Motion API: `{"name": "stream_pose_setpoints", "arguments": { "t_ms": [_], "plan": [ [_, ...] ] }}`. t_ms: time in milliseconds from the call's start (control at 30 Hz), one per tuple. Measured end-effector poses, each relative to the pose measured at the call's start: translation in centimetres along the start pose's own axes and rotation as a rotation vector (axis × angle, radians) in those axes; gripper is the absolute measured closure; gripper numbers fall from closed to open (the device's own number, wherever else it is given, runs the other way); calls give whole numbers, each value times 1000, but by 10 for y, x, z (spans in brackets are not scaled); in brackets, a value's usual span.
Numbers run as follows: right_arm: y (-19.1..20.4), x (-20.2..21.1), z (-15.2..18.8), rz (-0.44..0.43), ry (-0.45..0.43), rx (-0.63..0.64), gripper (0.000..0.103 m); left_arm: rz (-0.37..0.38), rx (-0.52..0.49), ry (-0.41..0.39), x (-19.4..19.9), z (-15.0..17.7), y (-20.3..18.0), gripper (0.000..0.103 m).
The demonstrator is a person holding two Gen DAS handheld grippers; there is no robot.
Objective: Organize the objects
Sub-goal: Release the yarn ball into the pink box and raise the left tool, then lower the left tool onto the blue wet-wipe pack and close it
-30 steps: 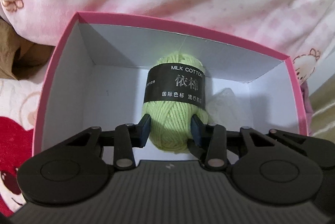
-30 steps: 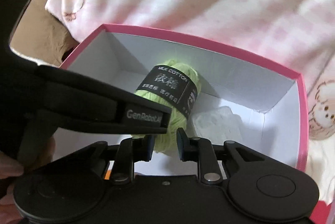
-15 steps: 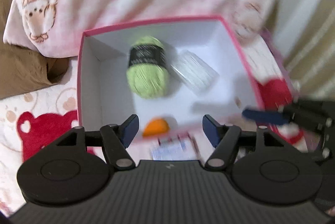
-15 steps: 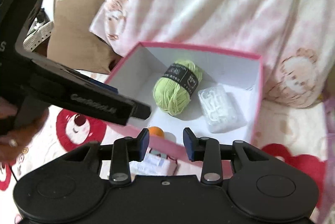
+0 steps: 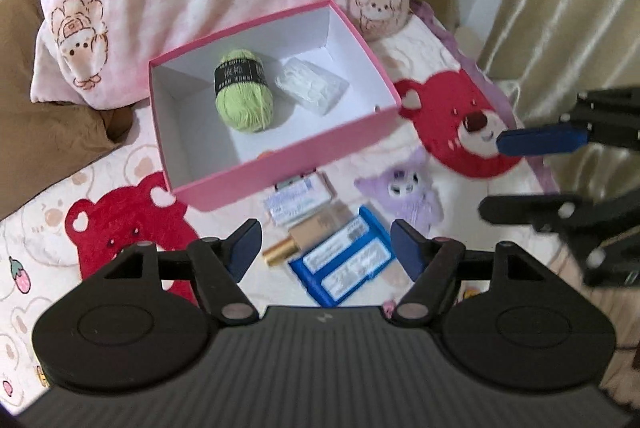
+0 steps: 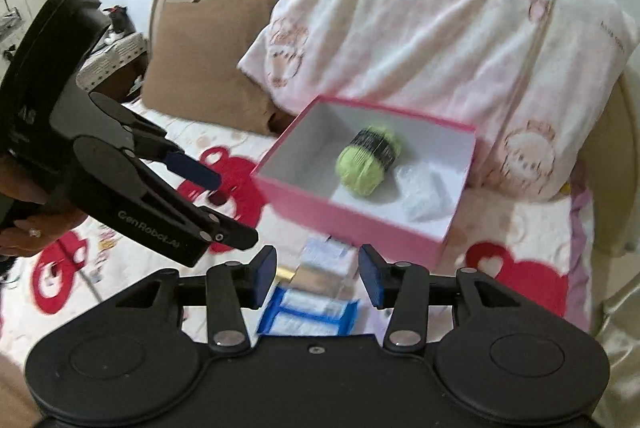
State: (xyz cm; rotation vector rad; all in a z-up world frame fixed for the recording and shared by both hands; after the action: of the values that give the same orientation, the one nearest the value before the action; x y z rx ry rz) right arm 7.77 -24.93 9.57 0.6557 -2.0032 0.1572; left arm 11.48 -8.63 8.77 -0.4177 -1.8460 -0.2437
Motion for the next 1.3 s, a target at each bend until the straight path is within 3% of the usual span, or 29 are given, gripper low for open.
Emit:
{"name": "stream_pose_setpoints", "arguments": {
  "t_ms": [267, 467, 567, 700, 867, 1067, 1200, 1300],
  "plan": [
    [14, -24, 41, -41, 59, 1, 45, 57, 28, 32, -24, 50, -2, 32],
    [11, -73, 65, -3, 99, -28, 45, 72, 88, 95, -76, 67, 4, 32],
    [1, -99, 68, 24, 79, -22, 45, 76, 121, 103, -103, 73, 10, 33],
    [-13, -135, 69, 16, 101, -33, 44, 70, 154, 69, -127, 77, 18, 34],
    [-29, -178, 61, 40, 170, -31, 38, 131, 236, -27, -147, 80, 30, 37],
    [-35, -191, 61, -58, 134, -88, 28, 97, 294, -84, -168, 80, 37, 38],
    [-45, -201, 79, -149, 172, -234, 28, 150, 394, -61, -184, 84, 46, 41],
    [-50, -206, 88, -161, 164, -282, 28, 179, 446, -53, -195, 88, 49, 43]
  ]
}}
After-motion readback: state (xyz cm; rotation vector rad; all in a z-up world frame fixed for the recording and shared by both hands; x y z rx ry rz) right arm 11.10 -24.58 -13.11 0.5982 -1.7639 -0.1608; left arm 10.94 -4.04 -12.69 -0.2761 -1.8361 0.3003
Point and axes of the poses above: each gripper's, at about its wrist camera, not at the fingertips, and x roughly against the way its jaws point, y to its left, z to its underside, the point moved 2 cm from there along -x, roughly the way its jaws point, and after that the axes turned 10 degrees about y, right-handed, at the moved point
